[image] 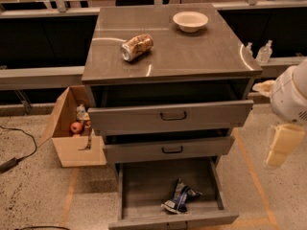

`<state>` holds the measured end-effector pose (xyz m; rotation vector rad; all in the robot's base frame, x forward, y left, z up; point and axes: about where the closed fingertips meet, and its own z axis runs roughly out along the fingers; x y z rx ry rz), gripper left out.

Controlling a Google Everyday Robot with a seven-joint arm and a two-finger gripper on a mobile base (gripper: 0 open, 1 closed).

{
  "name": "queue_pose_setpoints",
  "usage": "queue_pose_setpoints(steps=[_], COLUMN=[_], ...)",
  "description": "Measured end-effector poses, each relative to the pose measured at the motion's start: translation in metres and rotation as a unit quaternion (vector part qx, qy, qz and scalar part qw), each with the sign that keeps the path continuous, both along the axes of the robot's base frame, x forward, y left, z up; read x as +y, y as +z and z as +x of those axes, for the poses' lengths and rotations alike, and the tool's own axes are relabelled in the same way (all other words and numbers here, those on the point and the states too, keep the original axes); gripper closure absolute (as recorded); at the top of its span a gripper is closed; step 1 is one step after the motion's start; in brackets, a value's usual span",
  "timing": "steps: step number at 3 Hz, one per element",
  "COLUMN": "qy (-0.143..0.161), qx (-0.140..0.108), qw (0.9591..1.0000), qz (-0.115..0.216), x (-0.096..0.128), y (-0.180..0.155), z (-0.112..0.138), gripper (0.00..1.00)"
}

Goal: Pick blue chip bag from bottom drawer and place on counter

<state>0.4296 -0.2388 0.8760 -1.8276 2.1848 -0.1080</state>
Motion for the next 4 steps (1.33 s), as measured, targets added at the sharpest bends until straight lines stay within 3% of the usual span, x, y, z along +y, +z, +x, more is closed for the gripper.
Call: queue_pose_setpoints(steps=[1,2,3,4], qy=[0.056,0.127,0.169,0.169], qx=[-0.005,-0.013,-0.023,-0.023], qw=[0.9984,0.9919,0.9853,0.9853], qz=[0.004,0.000,-0.013,-0.013], x=[-0.008,-0.007,-0.007,-0.007], y=[-0.066,-0.121,-0.123,-0.122], z=[-0.010,-0.022,-0.022,-0.022], gripper=[0.00,0.00,0.00,0.00])
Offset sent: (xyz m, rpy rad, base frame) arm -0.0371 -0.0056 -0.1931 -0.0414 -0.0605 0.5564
